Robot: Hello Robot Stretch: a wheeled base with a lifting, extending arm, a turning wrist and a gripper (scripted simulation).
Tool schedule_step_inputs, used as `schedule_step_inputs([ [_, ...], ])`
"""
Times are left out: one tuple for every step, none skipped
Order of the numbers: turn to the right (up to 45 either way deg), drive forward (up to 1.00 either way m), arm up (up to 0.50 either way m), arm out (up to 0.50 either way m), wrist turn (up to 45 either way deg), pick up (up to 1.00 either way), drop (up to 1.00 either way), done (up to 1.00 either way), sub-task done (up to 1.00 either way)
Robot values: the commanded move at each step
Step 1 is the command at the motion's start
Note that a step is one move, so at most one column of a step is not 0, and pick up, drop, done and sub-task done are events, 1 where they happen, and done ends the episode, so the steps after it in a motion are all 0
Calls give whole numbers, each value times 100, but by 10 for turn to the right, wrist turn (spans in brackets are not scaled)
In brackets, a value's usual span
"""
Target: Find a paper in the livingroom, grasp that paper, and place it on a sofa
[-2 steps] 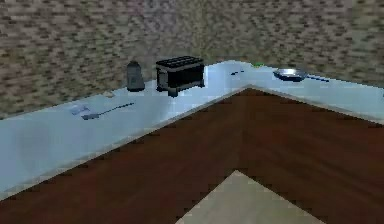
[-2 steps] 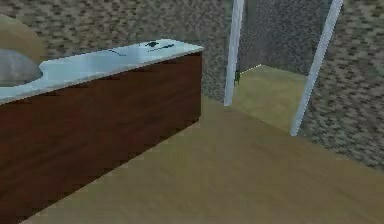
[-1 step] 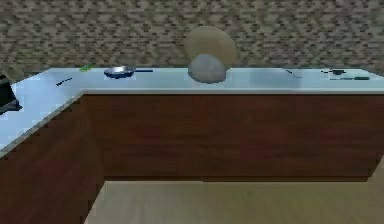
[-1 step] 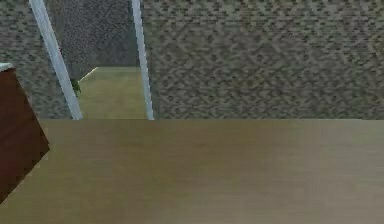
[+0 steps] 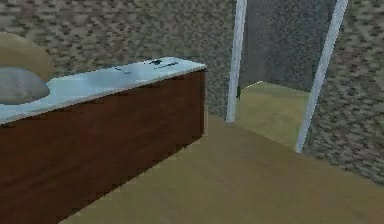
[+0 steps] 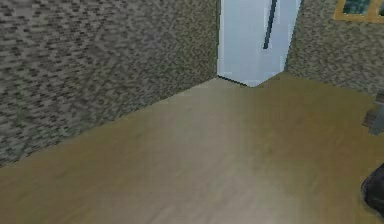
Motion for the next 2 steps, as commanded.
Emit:
schedule_step_inputs([
  [210,0,0,0,0,0,0,0,0],
  [0,100,0,0,0,0,0,0,0],
])
